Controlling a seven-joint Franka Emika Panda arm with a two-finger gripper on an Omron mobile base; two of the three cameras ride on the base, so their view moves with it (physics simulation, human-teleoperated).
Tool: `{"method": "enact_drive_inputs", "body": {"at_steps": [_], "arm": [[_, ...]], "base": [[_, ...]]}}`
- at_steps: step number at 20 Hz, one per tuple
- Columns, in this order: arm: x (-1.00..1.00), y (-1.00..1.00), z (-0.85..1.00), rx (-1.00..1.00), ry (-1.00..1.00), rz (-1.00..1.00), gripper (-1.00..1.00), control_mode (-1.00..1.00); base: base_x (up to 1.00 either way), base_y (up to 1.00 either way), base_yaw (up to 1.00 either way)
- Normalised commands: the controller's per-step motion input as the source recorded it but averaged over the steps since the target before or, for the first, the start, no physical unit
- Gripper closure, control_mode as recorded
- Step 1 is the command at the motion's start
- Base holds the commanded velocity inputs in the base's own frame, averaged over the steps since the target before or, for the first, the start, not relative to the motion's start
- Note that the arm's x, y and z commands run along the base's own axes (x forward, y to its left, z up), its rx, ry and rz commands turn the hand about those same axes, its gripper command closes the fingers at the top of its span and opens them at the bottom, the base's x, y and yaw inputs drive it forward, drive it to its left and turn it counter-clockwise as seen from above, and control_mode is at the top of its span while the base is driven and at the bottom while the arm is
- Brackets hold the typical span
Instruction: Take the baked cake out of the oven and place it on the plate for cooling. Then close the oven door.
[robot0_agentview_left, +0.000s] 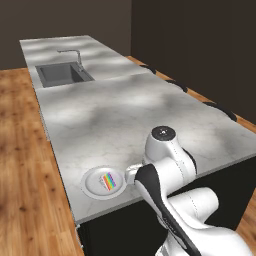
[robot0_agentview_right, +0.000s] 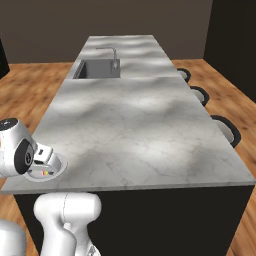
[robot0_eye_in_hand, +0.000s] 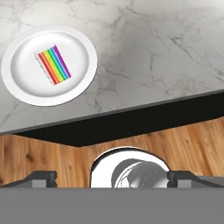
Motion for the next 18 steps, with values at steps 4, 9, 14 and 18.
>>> {"method": "enact_drive_inputs", "body": {"at_steps": [4,9,14,18], "arm": [[0.00,0.00,0.00,0.00,0.00,0.00,-1.00,-1.00],[0.00,0.00,0.00,0.00,0.00,0.00,-1.00,-1.00],[0.00,0.00,0.00,0.00,0.00,0.00,-1.00,-1.00],[0.00,0.00,0.00,0.00,0.00,0.00,-1.00,-1.00]], "base": [[0.00,0.00,0.00],[0.00,0.00,0.00],[0.00,0.00,0.00],[0.00,0.00,0.00]]}}
